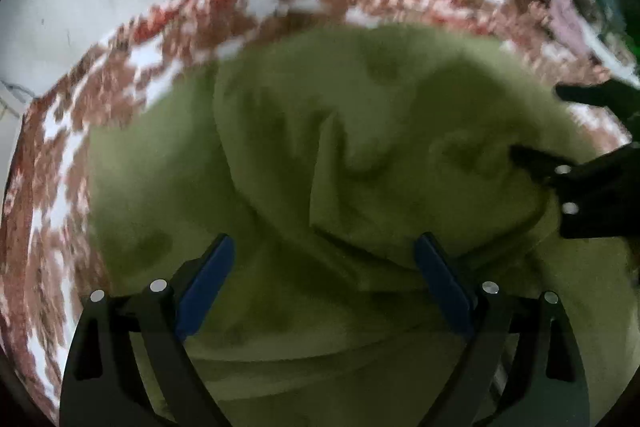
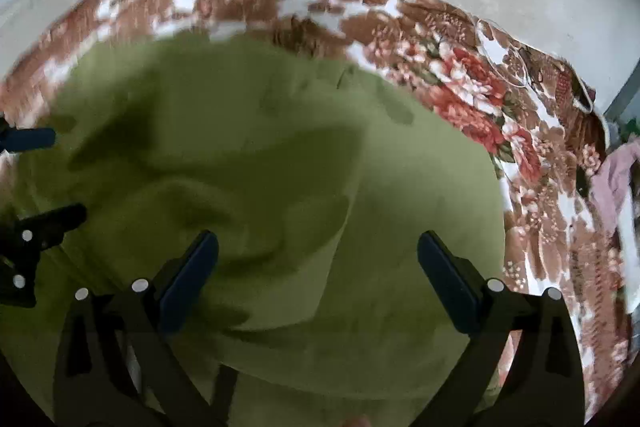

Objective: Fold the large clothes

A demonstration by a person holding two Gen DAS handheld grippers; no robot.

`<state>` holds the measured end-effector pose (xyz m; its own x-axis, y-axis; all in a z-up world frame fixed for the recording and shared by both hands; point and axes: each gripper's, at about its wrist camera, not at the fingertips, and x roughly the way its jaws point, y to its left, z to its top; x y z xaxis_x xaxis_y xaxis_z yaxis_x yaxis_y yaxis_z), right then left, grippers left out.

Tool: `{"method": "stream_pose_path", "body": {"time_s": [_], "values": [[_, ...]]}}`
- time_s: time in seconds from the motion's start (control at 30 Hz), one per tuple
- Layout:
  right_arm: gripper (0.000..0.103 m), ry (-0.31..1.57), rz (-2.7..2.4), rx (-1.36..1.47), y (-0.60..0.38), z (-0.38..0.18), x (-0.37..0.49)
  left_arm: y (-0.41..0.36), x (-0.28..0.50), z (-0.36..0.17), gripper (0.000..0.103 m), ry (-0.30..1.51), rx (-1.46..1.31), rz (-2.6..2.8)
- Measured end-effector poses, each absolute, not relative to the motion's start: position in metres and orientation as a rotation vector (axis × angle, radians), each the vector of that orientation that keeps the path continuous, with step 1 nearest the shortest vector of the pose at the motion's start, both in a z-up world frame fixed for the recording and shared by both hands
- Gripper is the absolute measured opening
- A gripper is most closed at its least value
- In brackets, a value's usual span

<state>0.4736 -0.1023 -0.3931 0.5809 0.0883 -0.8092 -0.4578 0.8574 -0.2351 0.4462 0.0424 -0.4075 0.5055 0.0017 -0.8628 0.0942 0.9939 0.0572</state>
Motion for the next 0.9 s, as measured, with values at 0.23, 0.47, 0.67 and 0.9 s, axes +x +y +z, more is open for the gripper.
{"method": "stream_pose_path", "body": {"time_s": [0.23,0.47,0.67,0.9], "values": [[0.098,0.949,0.322,-0.439,-0.109,-0.431,0.466,0.046,0.444,-0.441,0.091,1.094,0.082,-0.044],[0.098,0.973,0.335,-0.258,-0.132,-0.387,0.447,0.049,0.415,-0.378,0.09,0.958,0.05,-0.049],[0.098,0.977,0.418,-0.258,-0.143,-0.352,0.396,0.046,0.379,-0.347,0.091,0.991,0.022,-0.014],[0.098,1.023,0.566,-0.189,-0.178,-0.323,0.332,0.039,0.317,-0.329,0.091,1.038,-0.011,-0.002]]}}
